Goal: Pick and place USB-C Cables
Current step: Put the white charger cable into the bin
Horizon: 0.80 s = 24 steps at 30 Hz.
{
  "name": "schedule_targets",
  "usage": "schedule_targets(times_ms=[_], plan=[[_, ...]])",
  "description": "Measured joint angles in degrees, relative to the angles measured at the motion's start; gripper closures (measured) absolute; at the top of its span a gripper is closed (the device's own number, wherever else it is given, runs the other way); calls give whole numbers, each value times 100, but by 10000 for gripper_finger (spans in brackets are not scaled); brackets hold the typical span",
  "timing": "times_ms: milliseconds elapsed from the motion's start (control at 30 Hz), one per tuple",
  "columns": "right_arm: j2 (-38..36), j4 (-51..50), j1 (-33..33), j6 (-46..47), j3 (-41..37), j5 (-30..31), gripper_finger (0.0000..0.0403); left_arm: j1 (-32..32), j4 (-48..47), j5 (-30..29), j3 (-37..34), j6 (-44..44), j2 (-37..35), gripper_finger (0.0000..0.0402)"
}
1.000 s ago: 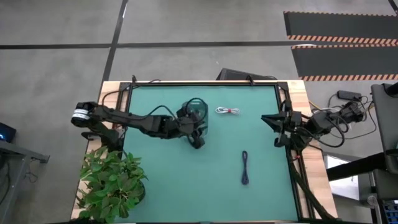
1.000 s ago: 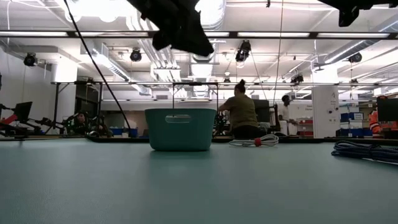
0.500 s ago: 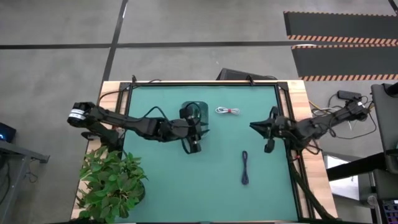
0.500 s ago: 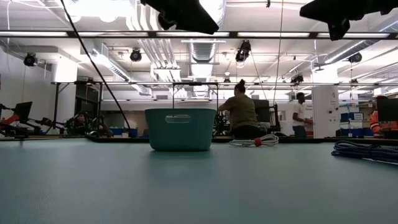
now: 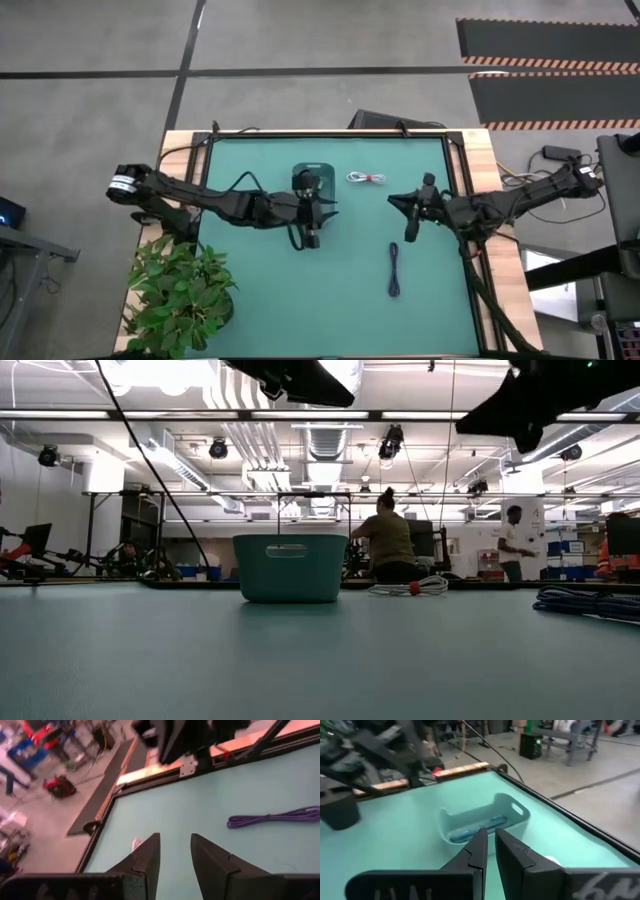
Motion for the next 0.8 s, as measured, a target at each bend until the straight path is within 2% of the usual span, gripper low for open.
schedule_targets(times_ms=[367, 567, 800], plan=[[96, -12, -615, 218, -7, -55, 376, 192, 1782, 184, -1549, 201, -1072, 308], [156, 111, -981, 218, -7, -98, 376, 249, 2306, 190, -2116, 232, -1647, 308], [306, 659, -1585, 37, -4, -1015, 376, 299, 2551, 179, -2255, 615, -1825, 308]])
